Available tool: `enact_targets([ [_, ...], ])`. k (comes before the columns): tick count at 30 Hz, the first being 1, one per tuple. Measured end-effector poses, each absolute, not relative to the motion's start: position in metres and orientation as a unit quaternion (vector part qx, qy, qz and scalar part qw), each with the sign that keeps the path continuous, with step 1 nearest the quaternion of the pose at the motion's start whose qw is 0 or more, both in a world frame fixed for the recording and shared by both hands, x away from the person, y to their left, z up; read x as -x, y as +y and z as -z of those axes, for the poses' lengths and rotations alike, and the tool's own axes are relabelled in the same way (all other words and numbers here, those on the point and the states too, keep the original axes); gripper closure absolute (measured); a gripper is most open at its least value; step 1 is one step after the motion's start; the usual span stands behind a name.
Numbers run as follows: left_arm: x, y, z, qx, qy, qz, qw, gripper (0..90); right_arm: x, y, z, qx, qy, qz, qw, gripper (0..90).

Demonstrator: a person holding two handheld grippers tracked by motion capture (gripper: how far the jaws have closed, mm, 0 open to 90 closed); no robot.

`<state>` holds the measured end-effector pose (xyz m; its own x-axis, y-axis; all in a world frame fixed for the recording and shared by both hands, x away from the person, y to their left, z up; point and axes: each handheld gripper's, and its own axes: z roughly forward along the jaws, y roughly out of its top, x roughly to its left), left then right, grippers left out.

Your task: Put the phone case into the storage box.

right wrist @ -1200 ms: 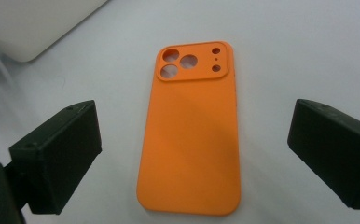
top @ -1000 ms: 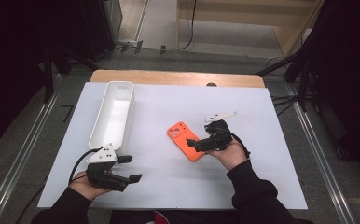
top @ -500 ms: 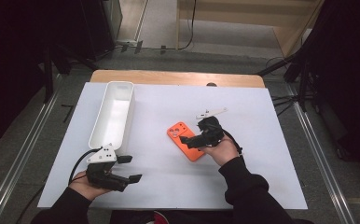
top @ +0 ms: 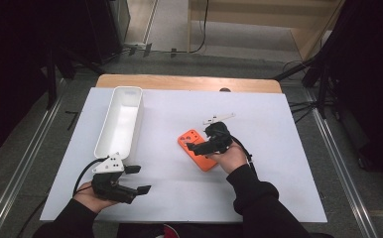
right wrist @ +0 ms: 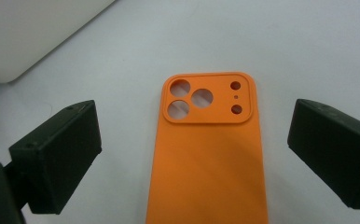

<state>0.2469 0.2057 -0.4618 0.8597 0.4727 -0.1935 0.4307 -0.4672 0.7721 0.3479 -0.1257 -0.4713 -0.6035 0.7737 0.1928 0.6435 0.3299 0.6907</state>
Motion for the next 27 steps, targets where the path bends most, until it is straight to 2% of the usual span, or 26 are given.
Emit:
enact_targets([
  [27, -0.247, 0.205, 0.462, -0.857, 0.263, -0.022, 0.442, 21.8, -0.351, -0.122, 0.484, -0.431, 0.841, -0.321, 0.066, 1.9],
])
